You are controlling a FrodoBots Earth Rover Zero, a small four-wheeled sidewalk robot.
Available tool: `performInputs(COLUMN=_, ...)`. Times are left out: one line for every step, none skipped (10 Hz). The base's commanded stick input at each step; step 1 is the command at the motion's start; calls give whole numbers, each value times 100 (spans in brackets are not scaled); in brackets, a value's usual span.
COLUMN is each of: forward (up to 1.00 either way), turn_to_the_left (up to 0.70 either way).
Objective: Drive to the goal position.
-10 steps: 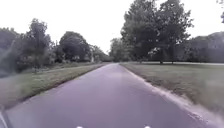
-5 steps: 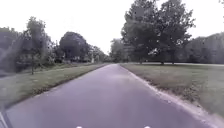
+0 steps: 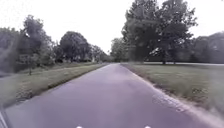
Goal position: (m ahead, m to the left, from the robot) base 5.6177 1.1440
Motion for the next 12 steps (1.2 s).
performInputs(forward=70, turn_to_the_left=0)
performInputs(forward=70, turn_to_the_left=0)
performInputs(forward=70, turn_to_the_left=0)
performInputs(forward=70, turn_to_the_left=0)
performInputs(forward=70, turn_to_the_left=0)
performInputs(forward=70, turn_to_the_left=0)
performInputs(forward=70, turn_to_the_left=0)
performInputs(forward=70, turn_to_the_left=0)
performInputs(forward=70, turn_to_the_left=0)
performInputs(forward=70, turn_to_the_left=0)
performInputs(forward=70, turn_to_the_left=0)
performInputs(forward=70, turn_to_the_left=0)
